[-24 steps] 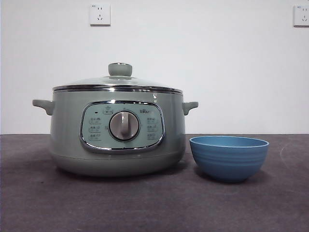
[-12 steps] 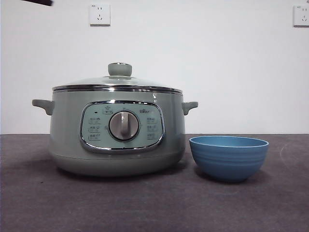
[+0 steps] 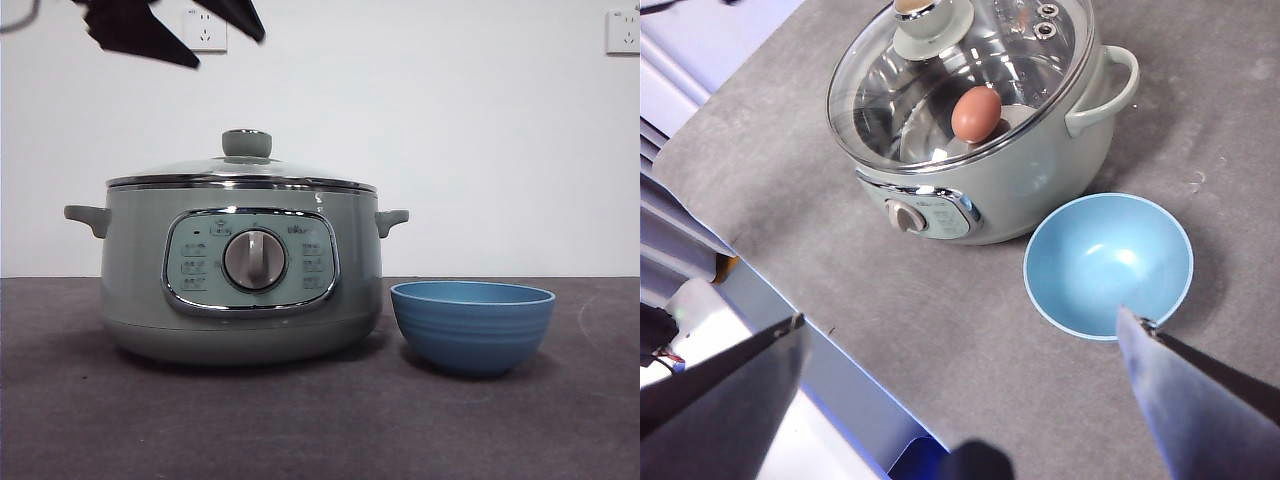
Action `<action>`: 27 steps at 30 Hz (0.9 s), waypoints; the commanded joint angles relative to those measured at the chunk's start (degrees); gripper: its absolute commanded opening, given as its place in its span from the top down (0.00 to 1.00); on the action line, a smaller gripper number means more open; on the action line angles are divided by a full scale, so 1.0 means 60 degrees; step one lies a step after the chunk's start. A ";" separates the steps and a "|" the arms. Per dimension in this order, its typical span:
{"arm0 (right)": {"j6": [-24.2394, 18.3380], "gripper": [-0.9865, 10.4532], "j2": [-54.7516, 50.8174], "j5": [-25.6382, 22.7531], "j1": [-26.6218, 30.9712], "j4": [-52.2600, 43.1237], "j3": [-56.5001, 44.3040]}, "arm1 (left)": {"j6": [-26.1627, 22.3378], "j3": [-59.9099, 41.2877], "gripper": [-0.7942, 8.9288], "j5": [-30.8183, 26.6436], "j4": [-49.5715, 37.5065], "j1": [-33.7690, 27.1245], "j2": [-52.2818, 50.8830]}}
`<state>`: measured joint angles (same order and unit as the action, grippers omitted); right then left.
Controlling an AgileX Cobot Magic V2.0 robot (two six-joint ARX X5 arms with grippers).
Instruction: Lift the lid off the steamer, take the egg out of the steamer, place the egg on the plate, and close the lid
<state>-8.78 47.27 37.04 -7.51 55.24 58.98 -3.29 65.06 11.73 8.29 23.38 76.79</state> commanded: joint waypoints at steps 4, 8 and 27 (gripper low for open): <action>0.0062 0.42 0.0000 -0.0015 -0.0018 -0.0055 0.0029 | -0.0248 0.0004 0.40 -0.0189 -0.0313 0.0087 0.1009; 0.0062 0.42 0.0000 -0.0018 -0.0018 -0.0058 0.0029 | -0.0240 0.0004 0.40 -0.0186 -0.0466 0.0098 0.1523; 0.0055 0.42 0.0000 -0.0477 -0.0018 -0.0062 0.0029 | 0.0058 0.0004 0.80 -0.0153 -0.0331 0.0342 0.2065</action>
<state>-8.78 47.29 34.30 -7.51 55.24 58.98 -3.84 65.06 11.22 5.98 25.56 88.92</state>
